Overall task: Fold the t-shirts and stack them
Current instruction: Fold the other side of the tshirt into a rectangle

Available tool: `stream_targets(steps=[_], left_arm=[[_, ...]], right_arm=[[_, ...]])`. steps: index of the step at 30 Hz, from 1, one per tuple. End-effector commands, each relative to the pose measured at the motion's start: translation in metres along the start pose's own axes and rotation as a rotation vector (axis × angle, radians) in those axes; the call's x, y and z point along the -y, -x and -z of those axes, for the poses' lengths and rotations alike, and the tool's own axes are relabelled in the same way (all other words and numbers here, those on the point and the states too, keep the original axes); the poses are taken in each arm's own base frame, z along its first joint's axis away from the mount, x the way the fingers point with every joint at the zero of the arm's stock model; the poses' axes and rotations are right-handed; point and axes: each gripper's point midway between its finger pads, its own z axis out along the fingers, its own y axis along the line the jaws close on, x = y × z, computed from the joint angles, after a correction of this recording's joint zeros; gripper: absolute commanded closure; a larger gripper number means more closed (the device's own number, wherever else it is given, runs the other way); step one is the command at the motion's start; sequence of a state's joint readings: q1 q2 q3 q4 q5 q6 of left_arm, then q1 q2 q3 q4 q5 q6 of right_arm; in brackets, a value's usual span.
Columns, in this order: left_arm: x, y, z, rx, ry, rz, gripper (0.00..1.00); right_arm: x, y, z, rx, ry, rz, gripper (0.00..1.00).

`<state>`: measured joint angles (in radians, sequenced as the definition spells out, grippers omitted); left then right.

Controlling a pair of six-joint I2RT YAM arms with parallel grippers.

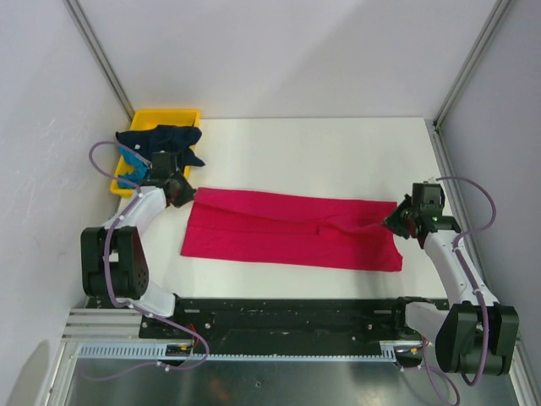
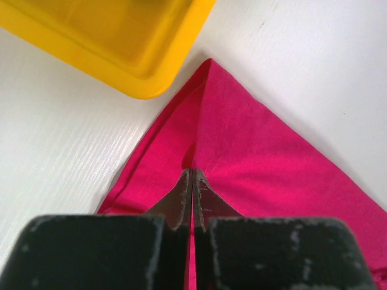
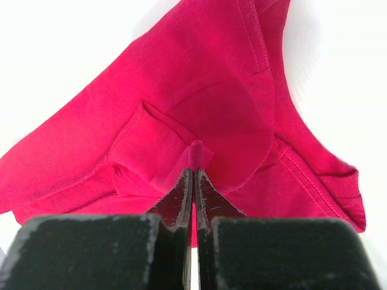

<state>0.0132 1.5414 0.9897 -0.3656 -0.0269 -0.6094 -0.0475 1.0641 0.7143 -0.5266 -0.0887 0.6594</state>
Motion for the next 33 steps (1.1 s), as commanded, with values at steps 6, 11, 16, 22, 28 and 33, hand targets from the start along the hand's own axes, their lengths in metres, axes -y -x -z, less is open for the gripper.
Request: stream_targets(steps=[6,11,16,22,28,33], left_arm=[[-0.009,0.013,0.033,0.056,0.046,-0.084,1.0],[-0.008,0.018,0.037,0.053,0.054,-0.1,1.0],[-0.02,0.001,0.033,0.005,0.09,-0.087,1.0],[-0.033,-0.022,0.025,-0.055,0.117,-0.07,1.0],[-0.046,-0.052,0.012,-0.145,0.149,-0.037,1.0],[-0.044,-0.054,0.006,-0.164,0.148,-0.038,1.0]], right_arm=[[-0.011,0.022,0.014,0.064,0.036,0.012,1.0],[-0.013,0.025,0.022,0.077,0.035,0.019,1.0],[-0.012,0.024,0.03,0.085,0.036,0.024,1.0],[-0.001,0.018,0.039,0.082,-0.002,0.032,1.0],[0.008,0.011,0.032,0.061,-0.032,0.032,1.0],[0.011,0.009,0.025,0.047,-0.045,0.034,1.0]])
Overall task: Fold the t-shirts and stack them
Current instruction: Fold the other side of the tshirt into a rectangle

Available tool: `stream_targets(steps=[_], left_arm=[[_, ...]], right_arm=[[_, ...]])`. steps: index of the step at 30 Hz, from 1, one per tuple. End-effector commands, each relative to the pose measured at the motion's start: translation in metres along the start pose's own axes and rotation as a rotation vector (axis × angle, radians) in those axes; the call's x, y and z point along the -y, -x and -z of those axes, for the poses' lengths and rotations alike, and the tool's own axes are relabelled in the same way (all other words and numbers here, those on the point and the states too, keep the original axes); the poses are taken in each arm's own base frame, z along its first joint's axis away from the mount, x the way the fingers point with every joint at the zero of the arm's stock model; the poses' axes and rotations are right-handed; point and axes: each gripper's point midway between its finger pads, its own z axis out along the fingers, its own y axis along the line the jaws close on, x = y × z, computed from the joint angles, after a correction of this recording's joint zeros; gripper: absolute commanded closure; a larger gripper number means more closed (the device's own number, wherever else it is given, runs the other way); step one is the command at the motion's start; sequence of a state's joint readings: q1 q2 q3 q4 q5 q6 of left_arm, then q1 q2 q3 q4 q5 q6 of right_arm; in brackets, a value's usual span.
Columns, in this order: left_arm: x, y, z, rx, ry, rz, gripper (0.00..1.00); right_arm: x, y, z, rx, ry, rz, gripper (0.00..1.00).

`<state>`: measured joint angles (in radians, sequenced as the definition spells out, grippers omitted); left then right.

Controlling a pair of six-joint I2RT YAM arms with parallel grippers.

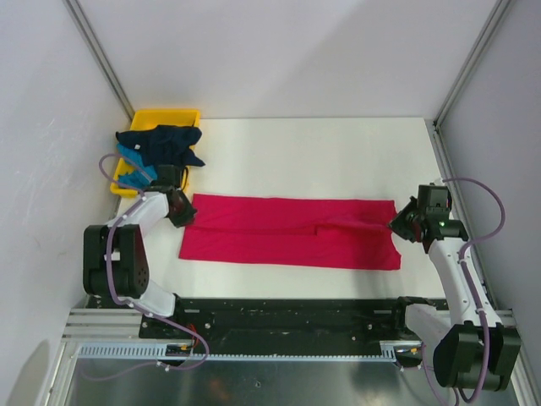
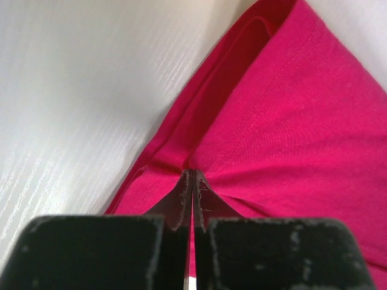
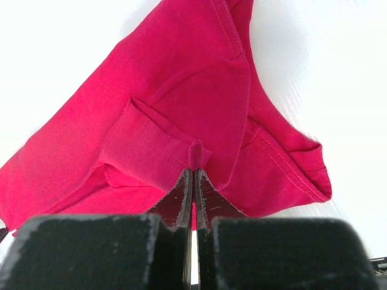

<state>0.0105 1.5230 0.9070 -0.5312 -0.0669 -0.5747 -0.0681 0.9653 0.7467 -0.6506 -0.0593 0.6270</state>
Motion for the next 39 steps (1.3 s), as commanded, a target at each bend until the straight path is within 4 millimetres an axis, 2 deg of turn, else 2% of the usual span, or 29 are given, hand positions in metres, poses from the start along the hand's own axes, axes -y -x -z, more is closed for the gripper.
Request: stream_targets(steps=[1,7,11,17,27,33,39], left_arm=[[0.006,0.007,0.001,0.017,-0.014,0.005,1.0],[0.005,0.038,0.016,0.121,0.025,-0.025,1.0],[0.0,0.046,0.023,0.158,0.052,-0.02,1.0],[-0.006,0.031,0.014,0.113,0.066,0.0,1.0],[-0.011,0.013,-0.002,0.04,0.077,0.047,1.0],[-0.012,0.011,-0.007,0.026,0.089,0.069,1.0],[-0.012,0.021,-0.002,0.056,0.089,0.084,1.0]], right_arm=[[0.003,0.005,-0.003,0.014,-0.016,0.017,1.0],[0.0,0.005,-0.003,0.01,0.002,0.023,1.0],[0.003,0.003,-0.002,0.009,-0.011,0.029,1.0],[0.009,-0.011,-0.007,-0.031,-0.012,0.017,1.0],[0.025,-0.05,-0.019,-0.13,-0.01,-0.023,1.0],[0.024,-0.056,-0.023,-0.157,-0.003,-0.046,1.0],[0.02,-0.052,-0.018,-0.133,0.018,-0.069,1.0]])
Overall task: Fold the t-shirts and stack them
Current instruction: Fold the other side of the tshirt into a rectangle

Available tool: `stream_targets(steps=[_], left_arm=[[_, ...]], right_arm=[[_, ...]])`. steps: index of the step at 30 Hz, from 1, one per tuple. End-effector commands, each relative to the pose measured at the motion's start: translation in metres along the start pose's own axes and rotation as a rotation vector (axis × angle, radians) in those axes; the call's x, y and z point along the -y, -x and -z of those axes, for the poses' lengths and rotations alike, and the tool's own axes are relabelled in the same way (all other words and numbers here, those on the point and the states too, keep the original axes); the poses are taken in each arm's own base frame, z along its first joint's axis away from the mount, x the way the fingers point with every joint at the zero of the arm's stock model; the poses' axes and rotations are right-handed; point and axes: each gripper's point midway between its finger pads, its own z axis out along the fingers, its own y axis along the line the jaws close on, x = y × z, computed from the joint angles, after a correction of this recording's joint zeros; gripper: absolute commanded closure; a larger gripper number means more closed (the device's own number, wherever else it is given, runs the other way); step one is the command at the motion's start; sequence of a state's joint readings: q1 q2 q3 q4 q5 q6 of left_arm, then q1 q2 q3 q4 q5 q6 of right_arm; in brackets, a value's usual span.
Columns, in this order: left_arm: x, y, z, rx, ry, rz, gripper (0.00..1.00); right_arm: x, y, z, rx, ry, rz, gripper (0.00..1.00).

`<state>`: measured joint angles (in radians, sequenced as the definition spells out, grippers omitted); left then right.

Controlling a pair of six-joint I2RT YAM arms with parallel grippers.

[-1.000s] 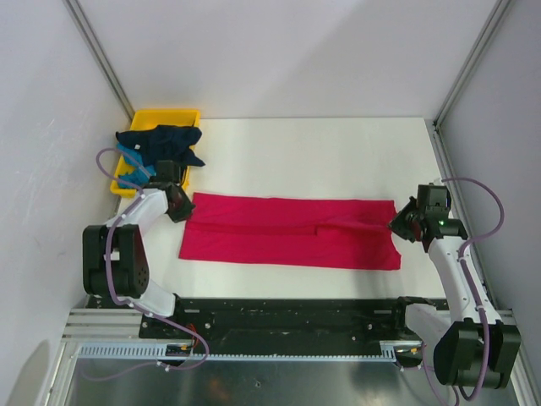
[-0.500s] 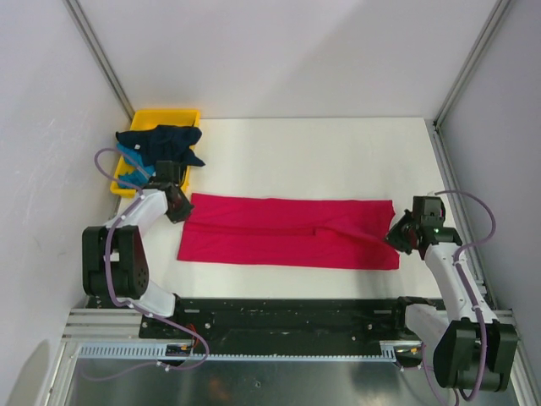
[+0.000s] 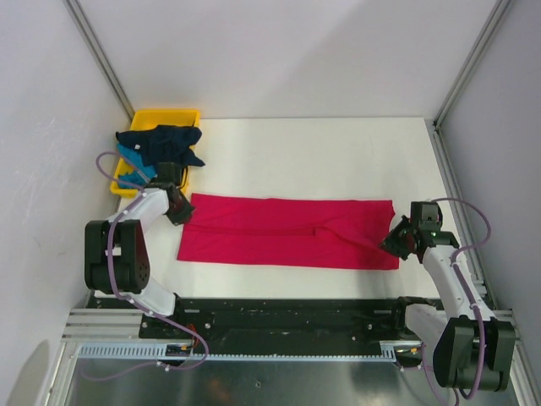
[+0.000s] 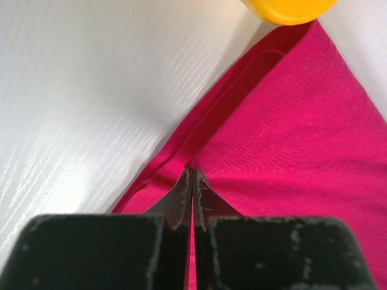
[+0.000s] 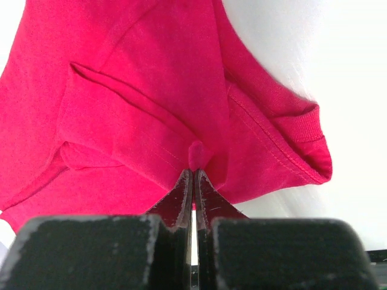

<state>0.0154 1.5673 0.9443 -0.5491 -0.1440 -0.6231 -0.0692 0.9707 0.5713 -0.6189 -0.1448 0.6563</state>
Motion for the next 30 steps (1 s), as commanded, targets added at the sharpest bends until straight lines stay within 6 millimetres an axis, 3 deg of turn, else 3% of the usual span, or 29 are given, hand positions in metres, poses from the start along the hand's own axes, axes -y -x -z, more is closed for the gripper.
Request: stream_targets(steps=[1,5,14,25,30], left_arm=[[-0.003,0.012,0.004,0.036,0.009,0.038,1.0],[-0.003,0.015,0.005,0.037,0.003,0.041,1.0],[-0.004,0.012,0.001,0.023,0.007,0.056,1.0],[-0.001,0.018,0.006,0.037,-0.01,0.059,1.0],[0.0,0.021,0.007,0.043,-0.015,0.06,1.0]], right_arm=[[-0.012,0.008,0.009,0.044,0.063,-0.021,1.0],[-0.013,0.007,0.01,0.038,0.069,-0.029,1.0],[-0.003,-0.017,-0.002,-0.036,0.069,-0.06,1.0],[-0.016,-0.014,0.013,0.002,0.109,-0.033,1.0],[-0.031,0.006,0.036,0.065,0.124,-0.013,1.0]])
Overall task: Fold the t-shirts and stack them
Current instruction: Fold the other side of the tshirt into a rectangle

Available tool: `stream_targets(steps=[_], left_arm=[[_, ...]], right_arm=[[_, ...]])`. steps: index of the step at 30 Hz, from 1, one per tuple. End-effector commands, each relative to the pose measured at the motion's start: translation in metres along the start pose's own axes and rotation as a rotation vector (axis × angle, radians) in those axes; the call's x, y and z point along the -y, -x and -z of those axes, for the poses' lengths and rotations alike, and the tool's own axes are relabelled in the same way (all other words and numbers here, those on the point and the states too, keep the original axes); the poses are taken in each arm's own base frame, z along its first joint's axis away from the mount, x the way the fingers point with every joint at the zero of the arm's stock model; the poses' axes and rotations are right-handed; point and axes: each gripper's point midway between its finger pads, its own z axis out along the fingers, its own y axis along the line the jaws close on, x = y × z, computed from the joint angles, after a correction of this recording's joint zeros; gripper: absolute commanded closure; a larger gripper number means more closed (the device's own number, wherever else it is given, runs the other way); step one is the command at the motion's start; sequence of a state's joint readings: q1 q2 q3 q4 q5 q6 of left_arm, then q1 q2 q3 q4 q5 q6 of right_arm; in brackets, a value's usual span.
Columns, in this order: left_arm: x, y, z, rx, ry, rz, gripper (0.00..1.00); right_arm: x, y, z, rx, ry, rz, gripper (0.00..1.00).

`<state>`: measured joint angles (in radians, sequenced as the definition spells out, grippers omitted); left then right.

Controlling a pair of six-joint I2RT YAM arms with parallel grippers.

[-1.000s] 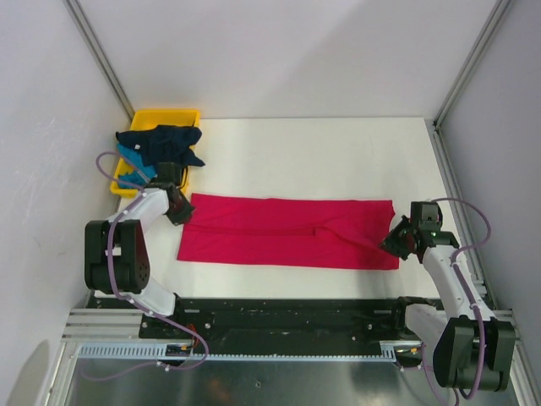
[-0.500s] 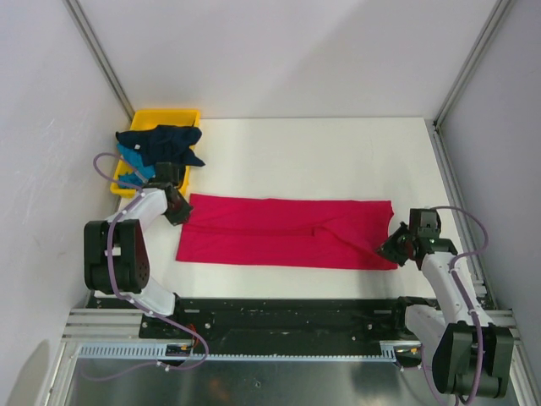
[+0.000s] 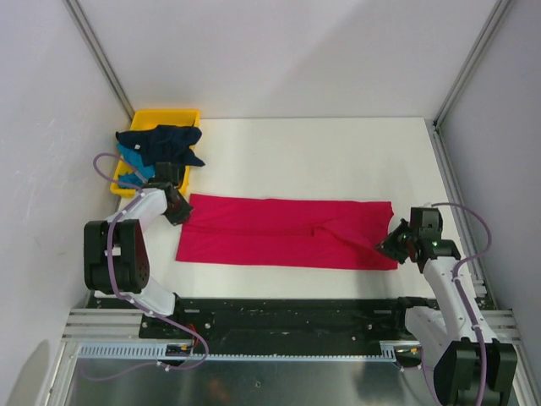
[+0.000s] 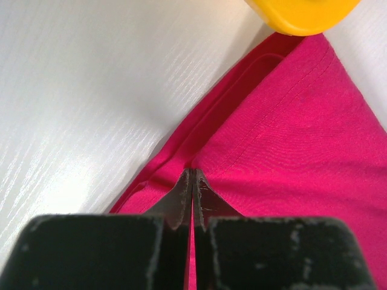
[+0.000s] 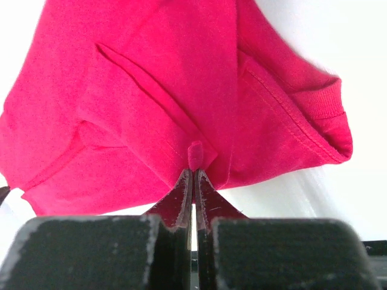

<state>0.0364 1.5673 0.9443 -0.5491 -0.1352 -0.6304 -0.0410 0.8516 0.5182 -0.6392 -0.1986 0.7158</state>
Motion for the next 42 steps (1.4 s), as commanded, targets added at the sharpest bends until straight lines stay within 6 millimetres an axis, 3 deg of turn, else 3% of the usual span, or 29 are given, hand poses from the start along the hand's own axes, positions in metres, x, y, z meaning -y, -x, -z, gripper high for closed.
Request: stream_targets(steps=[1,6,12,23,25,28,30,32,34,37,42], left_arm=[[0.005,0.019,0.008,0.047,-0.017,0.034,1.0],[0.003,0.019,0.007,0.044,-0.012,0.036,1.0],[0.001,0.02,0.006,0.044,-0.008,0.041,1.0],[-0.002,0.017,0.003,0.035,0.002,0.047,1.0],[-0.002,0.016,0.003,0.03,0.002,0.047,0.99],[-0.001,0.014,0.003,0.024,-0.006,0.046,0.86],[-0.001,0.016,0.005,0.03,-0.013,0.04,0.66],[0.0,0.017,0.009,0.039,-0.023,0.029,0.47],[0.002,0.021,0.014,0.054,-0.036,0.02,0.35],[0.005,0.025,0.023,0.078,-0.061,0.001,0.29],[0.023,0.024,0.039,0.099,-0.132,-0.066,0.29]], right_arm=[[-0.03,0.027,0.028,0.087,0.052,0.024,1.0],[-0.041,0.032,0.04,0.096,0.076,0.03,1.0],[-0.035,0.025,0.039,0.087,0.045,0.039,1.0],[-0.011,-0.008,0.012,-0.024,0.032,0.02,1.0],[-0.006,-0.014,0.008,-0.052,0.018,0.025,0.91],[-0.009,-0.01,0.009,-0.041,0.033,0.031,0.73],[-0.017,0.001,0.015,0.005,0.05,0.041,0.64],[-0.03,0.012,0.023,0.05,0.074,0.067,0.6],[-0.044,0.02,0.026,0.081,0.093,0.105,0.59],[-0.066,0.029,0.02,0.121,0.11,0.176,0.59],[-0.096,0.034,-0.009,0.135,0.109,0.254,0.6]])
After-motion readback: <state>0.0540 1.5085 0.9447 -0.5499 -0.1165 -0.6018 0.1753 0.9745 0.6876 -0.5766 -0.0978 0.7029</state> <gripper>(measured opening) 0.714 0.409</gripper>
